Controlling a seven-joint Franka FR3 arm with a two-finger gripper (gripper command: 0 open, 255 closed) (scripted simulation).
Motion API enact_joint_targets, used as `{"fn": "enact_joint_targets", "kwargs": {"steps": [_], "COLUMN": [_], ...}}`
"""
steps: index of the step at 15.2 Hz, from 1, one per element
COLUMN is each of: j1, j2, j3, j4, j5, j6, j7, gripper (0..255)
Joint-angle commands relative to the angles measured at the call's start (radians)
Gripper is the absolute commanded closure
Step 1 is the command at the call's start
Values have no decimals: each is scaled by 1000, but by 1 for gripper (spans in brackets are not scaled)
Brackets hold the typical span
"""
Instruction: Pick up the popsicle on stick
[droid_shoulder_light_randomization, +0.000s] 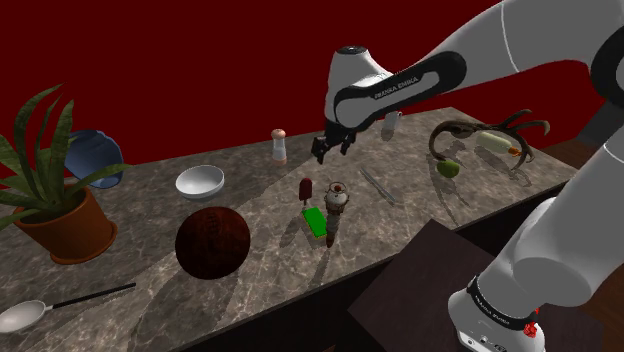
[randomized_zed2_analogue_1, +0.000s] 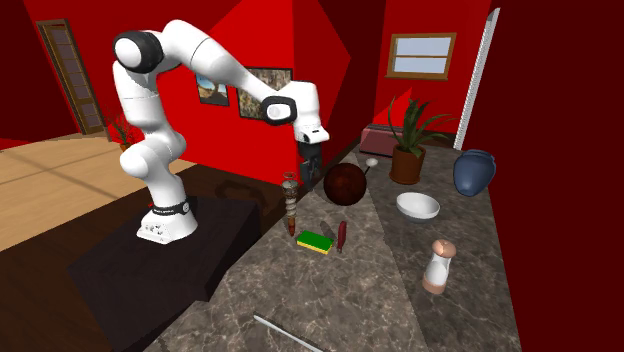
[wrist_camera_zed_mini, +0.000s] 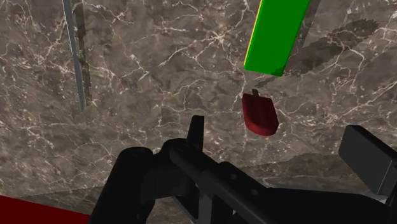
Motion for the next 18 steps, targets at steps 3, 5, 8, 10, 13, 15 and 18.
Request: {"fn": "enact_joint_targets", "kwargs": {"steps": [3, 5, 8, 10, 13, 15, 18], "j1": [6, 12, 24, 33, 45, 47, 49], "j2": [159, 237, 354, 433, 553, 566, 595], "j3": [2, -2, -11, -18, -31, -33, -36], "j4": [87, 138, 224, 288, 395, 399, 399], "j5": [-43, -63, -89, -103, -117, -119, -125], "j6": [60, 80, 101, 110, 113, 123, 150], "j7": [55, 80, 113, 131, 154, 156, 163], "gripper": [0, 0, 0, 0, 0, 0, 0]}}
